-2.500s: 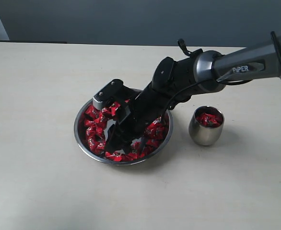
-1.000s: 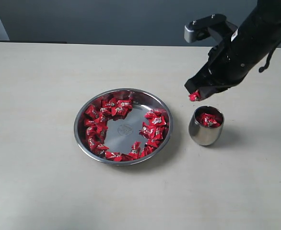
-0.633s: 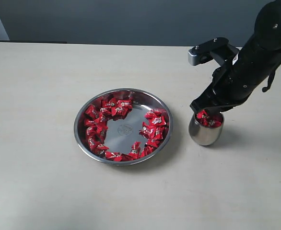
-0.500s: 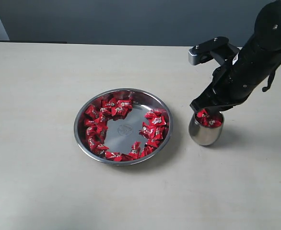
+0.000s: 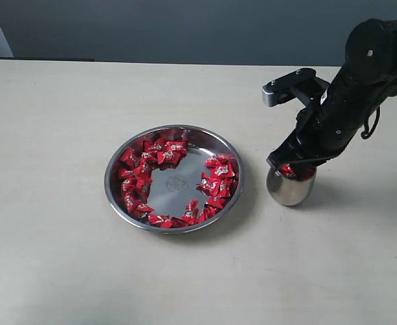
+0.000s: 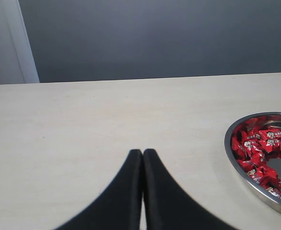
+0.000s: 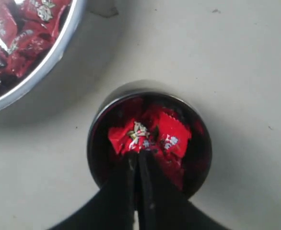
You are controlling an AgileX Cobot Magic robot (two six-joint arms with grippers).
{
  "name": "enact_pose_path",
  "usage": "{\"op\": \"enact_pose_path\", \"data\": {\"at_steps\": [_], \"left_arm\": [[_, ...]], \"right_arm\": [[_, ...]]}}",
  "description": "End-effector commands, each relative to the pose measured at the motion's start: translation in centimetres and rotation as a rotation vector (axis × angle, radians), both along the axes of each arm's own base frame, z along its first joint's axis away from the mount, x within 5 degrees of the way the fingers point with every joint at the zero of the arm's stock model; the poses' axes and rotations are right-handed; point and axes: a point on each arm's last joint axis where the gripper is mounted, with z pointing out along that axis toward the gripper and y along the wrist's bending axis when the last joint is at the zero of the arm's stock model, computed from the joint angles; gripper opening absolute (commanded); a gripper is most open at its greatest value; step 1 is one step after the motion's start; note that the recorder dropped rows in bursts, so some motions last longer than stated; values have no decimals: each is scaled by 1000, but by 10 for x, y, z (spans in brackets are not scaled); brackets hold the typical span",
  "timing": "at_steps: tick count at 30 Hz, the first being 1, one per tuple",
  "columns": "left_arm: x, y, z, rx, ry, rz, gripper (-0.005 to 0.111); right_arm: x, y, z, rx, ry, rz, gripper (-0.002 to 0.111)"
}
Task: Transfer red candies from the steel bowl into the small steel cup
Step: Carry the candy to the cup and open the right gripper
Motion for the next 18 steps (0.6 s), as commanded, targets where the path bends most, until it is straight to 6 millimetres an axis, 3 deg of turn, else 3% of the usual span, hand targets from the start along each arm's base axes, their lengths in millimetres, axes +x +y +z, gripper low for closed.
{"op": "enact_pose_path", "data": {"at_steps": [1, 7, 12, 18], "left_arm": [[0, 0, 0, -1, -6, -6, 0], [0, 0, 0, -1, -6, -6, 0], [0, 0, 0, -1, -6, -6, 0], [0, 0, 0, -1, -6, -6, 0]], "right_arm": [[1, -2, 0, -6, -11, -5, 2], [2, -2, 0, -6, -18, -5, 41], [5, -2, 6, -3, -37, -5, 41], [7, 0, 38, 45, -141, -24, 41]]}}
